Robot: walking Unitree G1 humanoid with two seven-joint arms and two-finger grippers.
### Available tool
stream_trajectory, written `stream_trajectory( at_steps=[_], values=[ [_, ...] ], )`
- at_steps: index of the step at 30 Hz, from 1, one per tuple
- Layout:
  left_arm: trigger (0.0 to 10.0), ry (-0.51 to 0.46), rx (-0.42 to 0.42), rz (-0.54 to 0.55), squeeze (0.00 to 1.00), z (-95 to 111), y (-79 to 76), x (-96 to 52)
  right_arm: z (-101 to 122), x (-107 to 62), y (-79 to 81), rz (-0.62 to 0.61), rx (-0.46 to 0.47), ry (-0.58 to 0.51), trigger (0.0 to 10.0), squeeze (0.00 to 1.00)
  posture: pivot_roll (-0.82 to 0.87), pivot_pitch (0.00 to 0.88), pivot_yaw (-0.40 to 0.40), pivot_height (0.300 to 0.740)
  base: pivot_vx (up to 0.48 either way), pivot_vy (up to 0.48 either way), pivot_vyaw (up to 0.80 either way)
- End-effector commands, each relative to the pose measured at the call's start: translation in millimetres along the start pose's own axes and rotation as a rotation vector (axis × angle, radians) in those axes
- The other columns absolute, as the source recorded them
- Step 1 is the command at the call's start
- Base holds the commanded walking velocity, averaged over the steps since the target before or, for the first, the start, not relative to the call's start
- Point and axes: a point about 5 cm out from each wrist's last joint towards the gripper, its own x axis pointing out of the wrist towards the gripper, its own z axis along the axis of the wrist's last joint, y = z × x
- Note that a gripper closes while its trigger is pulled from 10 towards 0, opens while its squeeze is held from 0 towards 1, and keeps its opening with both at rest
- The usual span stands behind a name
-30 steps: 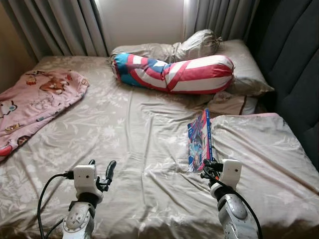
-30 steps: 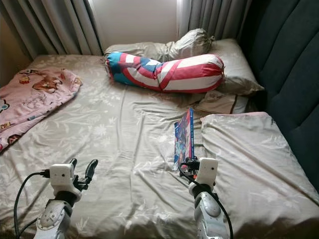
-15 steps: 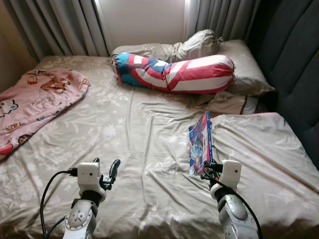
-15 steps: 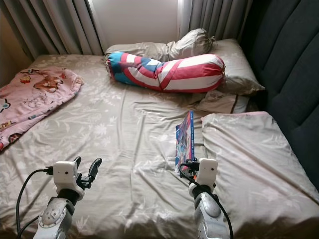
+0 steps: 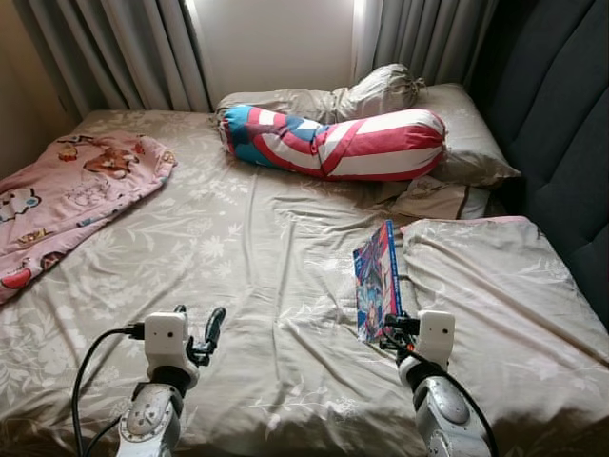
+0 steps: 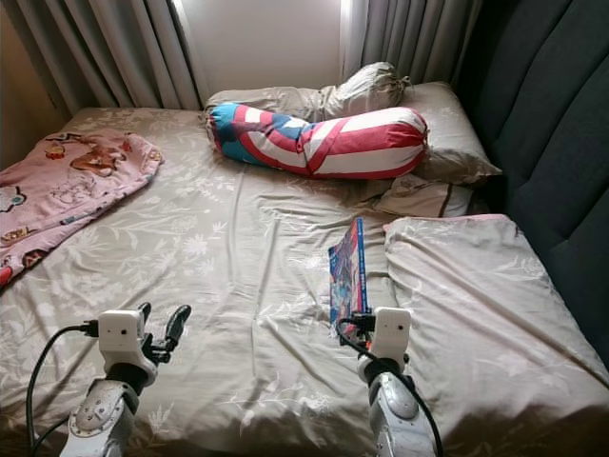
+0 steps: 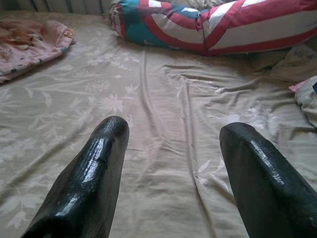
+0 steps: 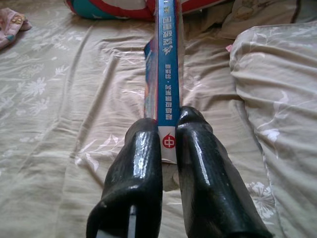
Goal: Clean up the room
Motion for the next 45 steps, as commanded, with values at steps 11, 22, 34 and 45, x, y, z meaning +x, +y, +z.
stream_trajectory(
  at_steps=[11,22,34,45],
  values=[
    [10.0,0.003,0.000,0.002,0.00,2,0.8,3.7,14,4.5,4.2,0.025,-0.004,-0.060,10.0,0.00,-0.04,0.055,-0.029,0.670,0.000,0.000,0.00],
    [10.0,0.005,0.005,-0.002,0.00,2,1.2,5.4,7,7.3,2.2,0.006,-0.031,-0.005,10.0,0.00,-0.04,0.050,-0.026,0.665,0.000,0.000,0.00],
    [10.0,-0.004,-0.007,-0.012,0.00,4,0.5,6.5,9,6.5,4.2,0.027,-0.011,-0.029,10.0,0.00,-0.04,0.049,-0.025,0.660,0.000,0.000,0.00],
    [10.0,0.005,0.002,-0.007,0.00,4,2.4,8.8,3,5.8,6.3,0.051,-0.032,-0.004,10.0,0.00,-0.03,0.047,-0.026,0.660,0.070,0.000,0.00]
  ],
)
